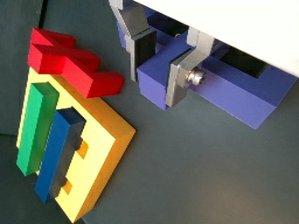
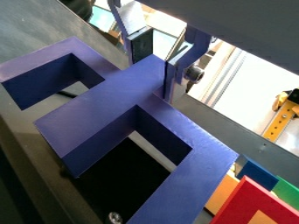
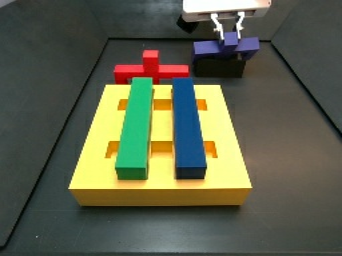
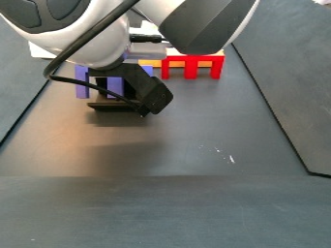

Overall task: Pick up the purple object. Move up. Place the purple object on the fixture. Regrasp the purple object. Move to above the board. Insert the purple object.
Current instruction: Place the purple object on the fixture, then regrasp the purple object.

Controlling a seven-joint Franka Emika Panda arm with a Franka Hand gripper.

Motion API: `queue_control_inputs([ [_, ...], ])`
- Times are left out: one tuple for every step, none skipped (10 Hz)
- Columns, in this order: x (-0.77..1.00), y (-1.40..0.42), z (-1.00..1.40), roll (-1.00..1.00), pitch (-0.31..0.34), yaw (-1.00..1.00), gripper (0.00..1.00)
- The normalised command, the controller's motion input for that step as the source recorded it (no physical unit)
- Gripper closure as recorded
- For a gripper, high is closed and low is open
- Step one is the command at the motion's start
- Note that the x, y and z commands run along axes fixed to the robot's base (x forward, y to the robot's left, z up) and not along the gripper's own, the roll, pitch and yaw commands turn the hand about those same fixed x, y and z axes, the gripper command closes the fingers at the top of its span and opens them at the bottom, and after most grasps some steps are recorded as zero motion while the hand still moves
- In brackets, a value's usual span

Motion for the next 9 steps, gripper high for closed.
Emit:
queue_control_inputs([
  [0.00, 0.00, -0.11, 0.27, 0.120, -0.13, 1.00],
  [0.00, 0.00, -0.07, 0.28, 0.143, -0.20, 1.00],
  [0.00, 0.00, -0.09, 0.24, 0.097, -0.20, 1.00],
  [0.00, 0.00, -0.07, 0.20, 0.077, -0.20, 1.00],
  [0.00, 0.00, -0.12, 0.10, 0.000, -0.18, 1.00],
  [0.00, 0.00, -0.03, 0.05, 0.000, 0.00, 1.00],
  [0.00, 0.00, 0.00, 0.00, 0.000, 0.00, 1.00],
  [0.00, 0.00, 0.00, 0.00, 0.000, 0.00, 0.00],
  [0.00, -0.26, 0.21, 1.00, -0.046, 0.11, 0.00],
])
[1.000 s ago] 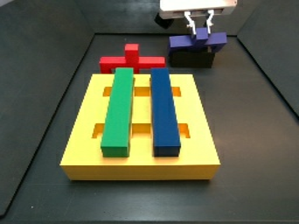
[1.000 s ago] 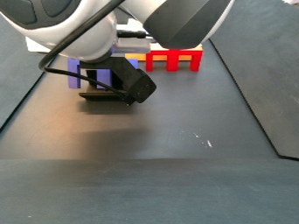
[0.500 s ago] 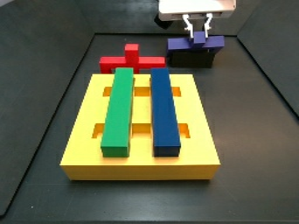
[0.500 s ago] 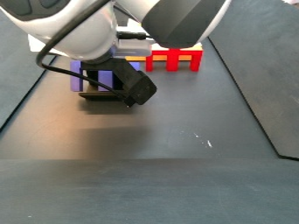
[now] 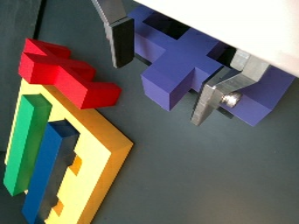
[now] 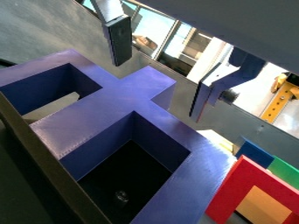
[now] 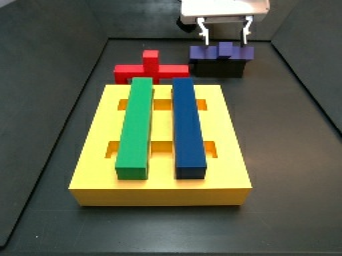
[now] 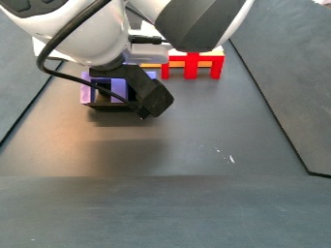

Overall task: Pick up the purple object. Move up. Place the purple object on the fixture. Regrasp the purple object. Move to above the board. Insert the purple object.
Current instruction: Regrasp the purple object.

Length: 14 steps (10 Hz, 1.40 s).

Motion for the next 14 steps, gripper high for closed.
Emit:
queue_control_inputs([
  [0.00, -0.22, 0.08, 1.00, 0.000, 0.11, 0.00],
  [0.00, -0.21, 0.04, 1.00, 0.000, 0.11, 0.00],
  [-0.03, -0.21, 0.05, 1.00, 0.000, 0.11, 0.00],
  [-0.05, -0.21, 0.06, 1.00, 0.000, 0.10, 0.00],
  [-0.04, -0.23, 0.09, 1.00, 0.000, 0.10, 0.00],
  [-0.03, -0.23, 0.09, 1.00, 0.000, 0.10, 0.00],
  [-0.03, -0.22, 0.07, 1.00, 0.000, 0.11, 0.00],
  [-0.03, -0.20, 0.02, 1.00, 0.000, 0.10, 0.00],
  [-0.04, -0.19, 0.01, 1.00, 0.000, 0.10, 0.00],
  [-0.04, -0.07, 0.00, 1.00, 0.000, 0.07, 0.00],
  [-0.05, 0.00, 0.04, 1.00, 0.034, 0.07, 0.00],
  [-0.05, 0.00, 0.10, 1.00, 0.089, 0.08, 0.00],
  [-0.03, 0.00, 0.14, 1.00, 0.109, 0.09, 0.00],
  [-0.01, 0.00, 0.17, 1.00, 0.126, 0.10, 0.00],
])
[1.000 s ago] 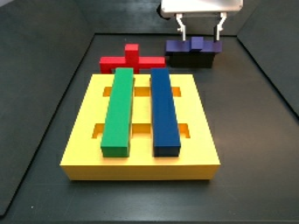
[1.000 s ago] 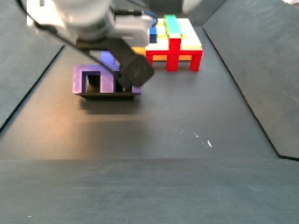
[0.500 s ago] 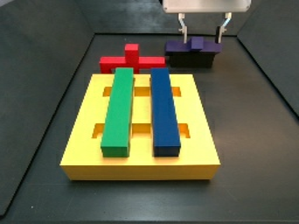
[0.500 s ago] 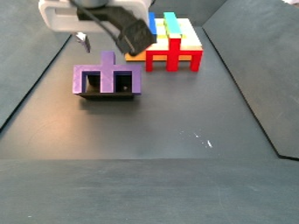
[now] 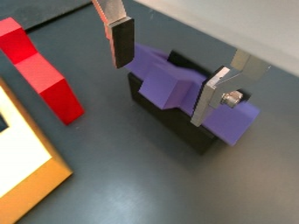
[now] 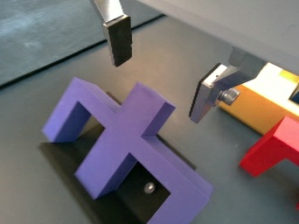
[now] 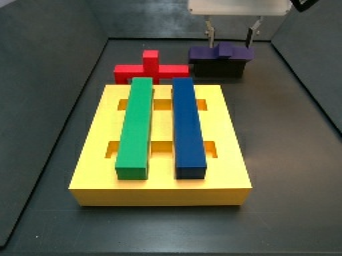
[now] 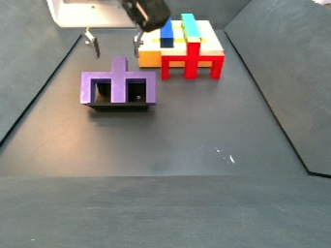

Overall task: Pick up the purple object. Move up. Place the purple object on the fixture. Regrasp the purple object. Move to above the board. Insert the purple object.
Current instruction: Regrasp the purple object.

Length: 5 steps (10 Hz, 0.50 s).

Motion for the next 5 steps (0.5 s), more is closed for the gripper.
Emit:
queue_control_inputs([
  [0.00, 0.00, 0.17, 1.00, 0.134, 0.11, 0.00],
  [0.00, 0.00, 0.14, 1.00, 0.131, 0.11, 0.00],
  [0.00, 0.00, 0.09, 1.00, 0.120, 0.12, 0.00],
  [0.11, -0.05, 0.04, 1.00, 0.097, 0.20, 0.00],
  [0.15, -0.04, 0.05, 1.00, 0.069, 0.23, 0.00],
])
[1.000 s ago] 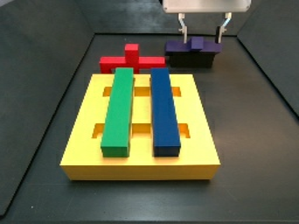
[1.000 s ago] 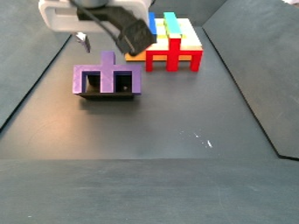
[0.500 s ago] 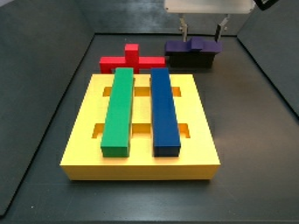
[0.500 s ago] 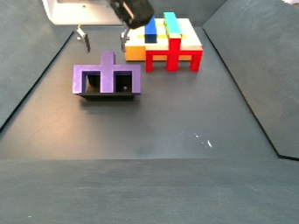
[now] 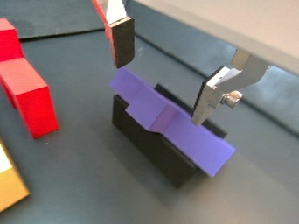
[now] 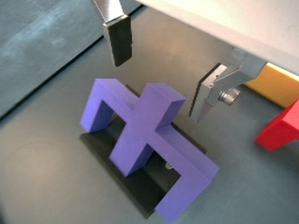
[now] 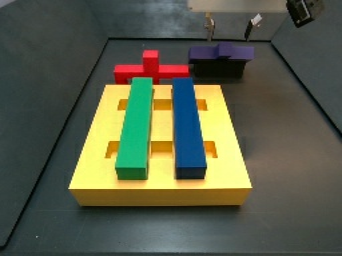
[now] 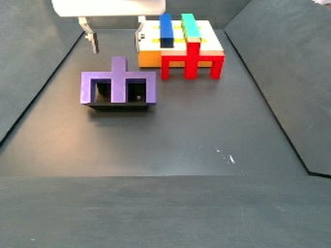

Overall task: Pick up the purple object. Move up. Place the purple object on the fixture. Regrasp the purple object. Move to above the board. Insert the purple object.
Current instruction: Regrasp the purple object.

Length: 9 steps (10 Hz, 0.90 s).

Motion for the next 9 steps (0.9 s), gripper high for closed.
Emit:
queue_control_inputs([
  [0.06, -0.04, 0.00, 1.00, 0.000, 0.33, 0.00],
  [0.03, -0.06, 0.00, 1.00, 0.000, 0.34, 0.00],
  [0.03, -0.10, 0.00, 1.00, 0.000, 0.33, 0.00],
  [0.27, -0.15, -0.18, 1.00, 0.000, 0.21, 0.00],
  [0.35, -0.11, -0.39, 0.87, 0.000, 0.07, 0.00],
  [0.41, -0.12, -0.43, 0.85, 0.029, 0.00, 0.00],
  [0.25, -0.09, -0.41, 0.90, 0.049, 0.00, 0.00],
  [0.03, -0.05, -0.13, 1.00, 0.074, 0.07, 0.00],
  [0.08, -0.10, 0.00, 1.00, 0.183, 0.09, 0.00],
])
